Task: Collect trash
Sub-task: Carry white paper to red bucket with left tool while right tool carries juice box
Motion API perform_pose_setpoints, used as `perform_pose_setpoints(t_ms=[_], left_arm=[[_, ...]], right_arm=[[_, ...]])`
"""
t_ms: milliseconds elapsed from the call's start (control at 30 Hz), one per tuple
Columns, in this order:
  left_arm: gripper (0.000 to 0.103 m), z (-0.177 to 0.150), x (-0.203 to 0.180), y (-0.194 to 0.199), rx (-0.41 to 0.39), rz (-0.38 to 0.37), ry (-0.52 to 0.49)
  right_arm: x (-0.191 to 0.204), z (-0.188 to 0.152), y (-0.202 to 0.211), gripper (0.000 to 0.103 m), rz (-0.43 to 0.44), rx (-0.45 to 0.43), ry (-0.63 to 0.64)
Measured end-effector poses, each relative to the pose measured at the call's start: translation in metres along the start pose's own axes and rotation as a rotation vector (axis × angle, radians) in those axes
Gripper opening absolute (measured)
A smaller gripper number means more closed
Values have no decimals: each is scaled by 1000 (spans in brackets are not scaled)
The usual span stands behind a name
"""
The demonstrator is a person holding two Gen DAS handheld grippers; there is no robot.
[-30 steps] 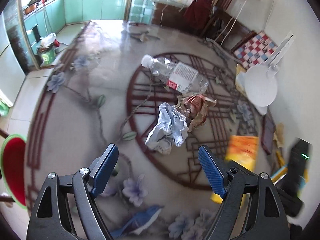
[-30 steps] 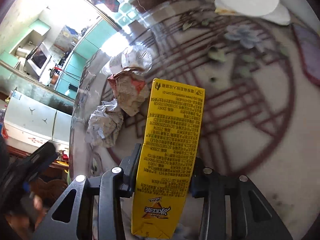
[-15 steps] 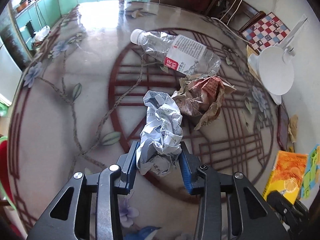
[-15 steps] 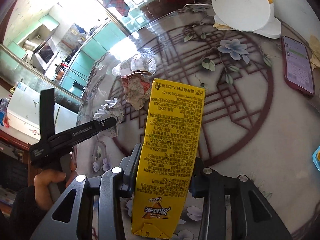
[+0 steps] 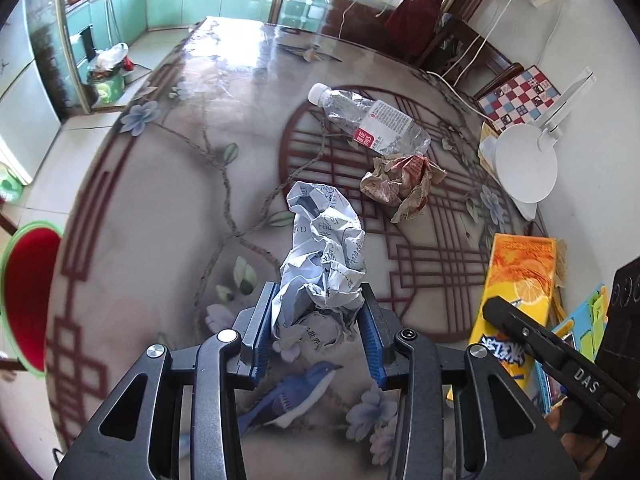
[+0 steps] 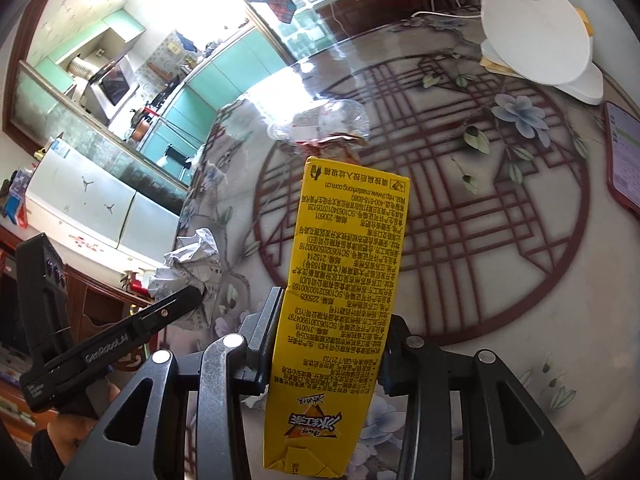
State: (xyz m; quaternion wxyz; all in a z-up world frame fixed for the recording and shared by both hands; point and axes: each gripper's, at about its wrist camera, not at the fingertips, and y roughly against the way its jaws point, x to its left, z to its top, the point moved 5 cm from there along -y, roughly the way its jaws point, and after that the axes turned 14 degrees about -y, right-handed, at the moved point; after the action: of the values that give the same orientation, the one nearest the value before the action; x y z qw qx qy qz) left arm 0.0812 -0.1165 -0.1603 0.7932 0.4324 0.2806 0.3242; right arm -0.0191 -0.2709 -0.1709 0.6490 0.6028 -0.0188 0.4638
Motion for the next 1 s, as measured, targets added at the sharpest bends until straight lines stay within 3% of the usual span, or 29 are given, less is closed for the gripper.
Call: perform_pose_setpoints(t_ms=[567,1000], left_arm=[[38,-27,65,41,-45,39,82],[38,-46,99,47,-34,22,113]], right_arm=[[86,-32,-9,37,21,-5,123],[113,-54,-20,37,-3,0,140]])
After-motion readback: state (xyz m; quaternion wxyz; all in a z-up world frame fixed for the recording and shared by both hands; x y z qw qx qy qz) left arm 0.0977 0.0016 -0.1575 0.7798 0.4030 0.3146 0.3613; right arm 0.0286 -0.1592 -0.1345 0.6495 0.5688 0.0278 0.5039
